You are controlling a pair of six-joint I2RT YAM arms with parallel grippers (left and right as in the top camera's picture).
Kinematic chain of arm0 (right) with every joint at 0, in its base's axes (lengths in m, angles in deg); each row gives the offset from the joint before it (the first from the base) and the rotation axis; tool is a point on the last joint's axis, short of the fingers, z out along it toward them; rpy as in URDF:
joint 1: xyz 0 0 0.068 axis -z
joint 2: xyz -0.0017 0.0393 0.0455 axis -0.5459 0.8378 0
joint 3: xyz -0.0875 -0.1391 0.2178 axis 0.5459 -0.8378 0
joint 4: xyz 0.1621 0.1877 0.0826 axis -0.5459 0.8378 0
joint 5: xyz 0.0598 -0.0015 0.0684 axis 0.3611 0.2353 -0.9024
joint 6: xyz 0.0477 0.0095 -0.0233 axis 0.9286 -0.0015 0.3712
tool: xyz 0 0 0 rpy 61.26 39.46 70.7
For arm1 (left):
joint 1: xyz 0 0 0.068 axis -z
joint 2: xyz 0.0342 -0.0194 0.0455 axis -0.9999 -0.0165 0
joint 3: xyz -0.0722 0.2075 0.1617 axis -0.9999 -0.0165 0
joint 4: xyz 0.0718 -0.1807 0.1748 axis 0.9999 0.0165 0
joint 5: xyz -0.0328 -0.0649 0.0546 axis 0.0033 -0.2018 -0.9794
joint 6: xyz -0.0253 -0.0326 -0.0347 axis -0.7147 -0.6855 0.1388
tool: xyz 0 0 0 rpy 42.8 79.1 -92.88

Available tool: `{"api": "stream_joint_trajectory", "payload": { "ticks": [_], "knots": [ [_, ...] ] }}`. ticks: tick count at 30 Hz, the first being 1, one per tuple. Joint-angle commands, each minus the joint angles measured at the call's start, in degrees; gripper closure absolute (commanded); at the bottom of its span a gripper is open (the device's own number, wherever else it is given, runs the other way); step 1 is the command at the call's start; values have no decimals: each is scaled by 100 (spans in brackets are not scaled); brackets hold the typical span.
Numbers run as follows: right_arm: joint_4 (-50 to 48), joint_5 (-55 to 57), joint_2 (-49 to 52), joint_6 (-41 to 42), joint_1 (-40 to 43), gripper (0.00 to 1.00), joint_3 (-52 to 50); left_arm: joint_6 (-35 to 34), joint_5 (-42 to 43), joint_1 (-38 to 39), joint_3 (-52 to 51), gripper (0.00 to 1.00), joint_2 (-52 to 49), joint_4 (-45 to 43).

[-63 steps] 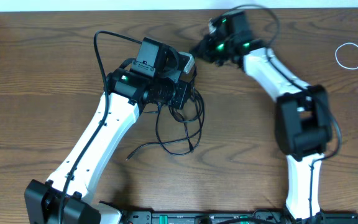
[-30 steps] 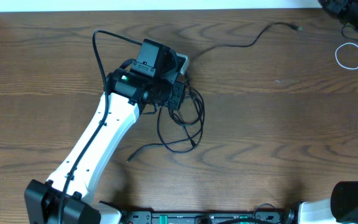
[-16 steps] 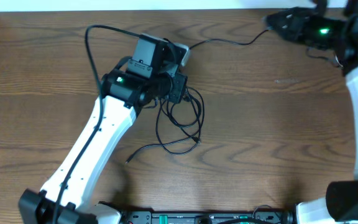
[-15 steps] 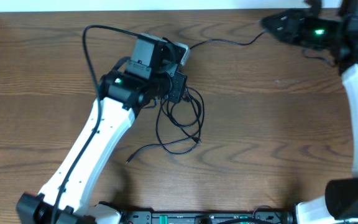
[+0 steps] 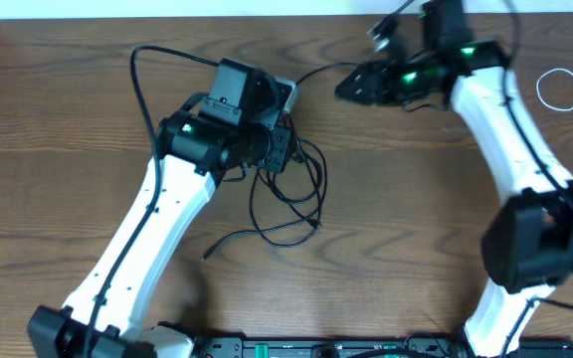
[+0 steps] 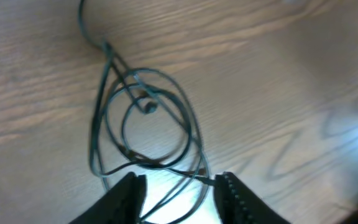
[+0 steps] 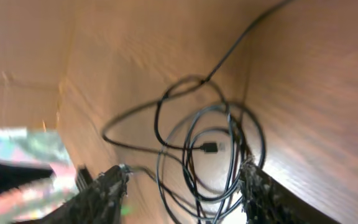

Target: Untangle cables

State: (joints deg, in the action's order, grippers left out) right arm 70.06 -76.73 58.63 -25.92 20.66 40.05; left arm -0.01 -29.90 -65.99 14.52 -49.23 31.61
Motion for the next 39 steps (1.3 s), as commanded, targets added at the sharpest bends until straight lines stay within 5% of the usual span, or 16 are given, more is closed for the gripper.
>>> {"api": "stream_joint_trajectory", "payload": {
  "ticks": [1,7,13,18,23,35,39],
  "knots": [
    [166,-22,387,-844,-415,40,31,-496,-385,-278,-26,48,-59,-28],
    [109,680,793,-944,-997,22,31,-940,-385,-756,-26,41,-59,-44],
    [-546,1342,1091,-452,-1491,23,26,-1080,-382,-1102,-26,41,-59,-85],
    [-1290,1523,1366,278,-1720,46,24,-1222,-363,-1228,-26,41,-59,-85],
    [-1486,1624,1353,603,-1753,99,26,-1220,-361,-1222,-31,41,-61,-55],
    [-317,444,-542,-94,-669,99,26,-1209,-203,-1222,-44,41,-63,-22],
    [37,245,-1130,-382,-387,99,26,-551,608,-1222,-44,41,-63,-87]
  ]
}}
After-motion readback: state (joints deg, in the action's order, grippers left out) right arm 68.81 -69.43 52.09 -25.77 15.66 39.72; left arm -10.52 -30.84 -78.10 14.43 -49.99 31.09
